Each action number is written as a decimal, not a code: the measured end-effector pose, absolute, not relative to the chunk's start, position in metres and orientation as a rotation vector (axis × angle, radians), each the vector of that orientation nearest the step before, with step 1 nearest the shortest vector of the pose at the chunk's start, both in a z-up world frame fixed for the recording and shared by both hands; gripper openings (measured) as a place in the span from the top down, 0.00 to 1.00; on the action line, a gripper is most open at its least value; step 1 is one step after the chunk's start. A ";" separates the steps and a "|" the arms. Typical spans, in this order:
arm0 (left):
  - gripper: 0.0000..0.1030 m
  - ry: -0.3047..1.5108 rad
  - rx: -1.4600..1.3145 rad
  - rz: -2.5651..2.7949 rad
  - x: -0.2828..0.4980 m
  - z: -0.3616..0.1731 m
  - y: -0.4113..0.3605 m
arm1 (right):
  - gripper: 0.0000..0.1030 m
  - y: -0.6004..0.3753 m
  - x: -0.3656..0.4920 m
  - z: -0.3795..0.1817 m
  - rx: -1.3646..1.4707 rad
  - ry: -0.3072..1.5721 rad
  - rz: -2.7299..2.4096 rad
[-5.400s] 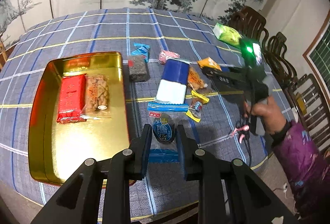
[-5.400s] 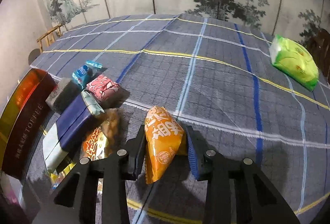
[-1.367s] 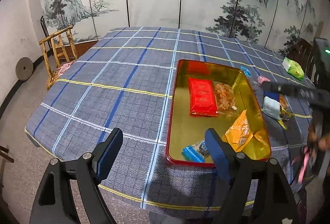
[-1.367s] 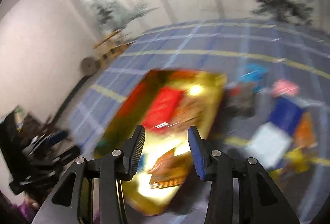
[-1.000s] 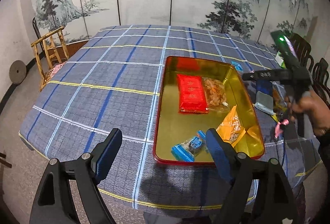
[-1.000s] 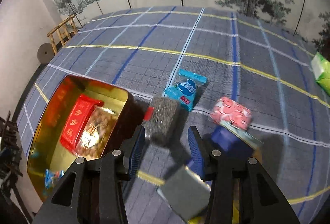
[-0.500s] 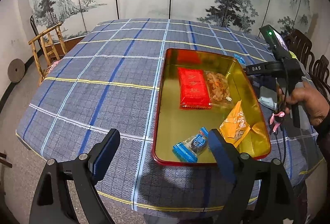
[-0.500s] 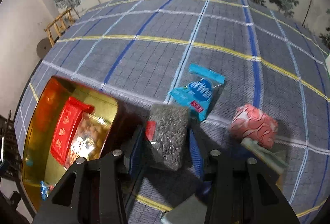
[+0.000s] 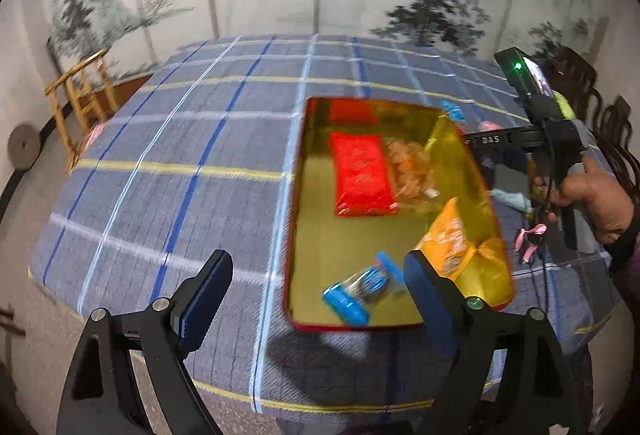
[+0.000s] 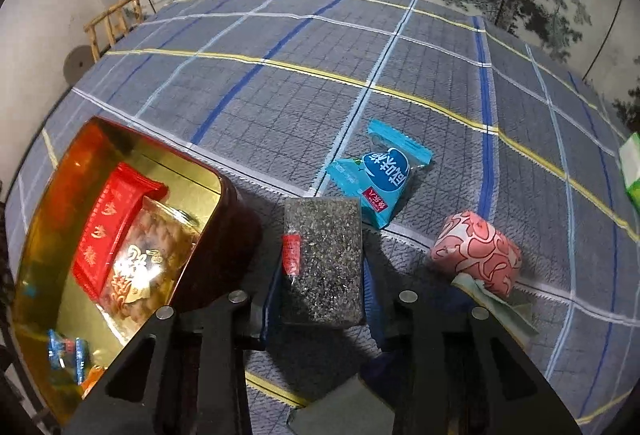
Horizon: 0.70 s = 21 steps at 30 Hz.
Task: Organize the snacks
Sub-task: 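Grasp the grey sponge cake with the right gripper and lift it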
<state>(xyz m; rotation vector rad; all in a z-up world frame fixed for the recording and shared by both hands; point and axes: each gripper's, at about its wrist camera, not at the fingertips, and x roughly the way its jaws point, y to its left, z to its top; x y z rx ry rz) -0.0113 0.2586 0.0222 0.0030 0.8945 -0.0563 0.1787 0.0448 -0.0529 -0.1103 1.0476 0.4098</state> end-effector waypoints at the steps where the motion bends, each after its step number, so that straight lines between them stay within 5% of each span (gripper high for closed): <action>1: 0.18 0.881 0.020 -0.072 -0.010 0.028 0.255 | 0.65 0.038 0.177 -0.050 -0.062 1.039 0.433; 9: 0.06 0.826 0.041 -0.330 0.044 0.080 0.205 | 0.65 -0.074 0.112 0.011 0.095 0.823 0.372; 21: 0.06 0.993 0.228 -0.519 0.209 0.035 0.072 | 0.65 -0.222 0.074 -0.046 0.076 0.847 0.041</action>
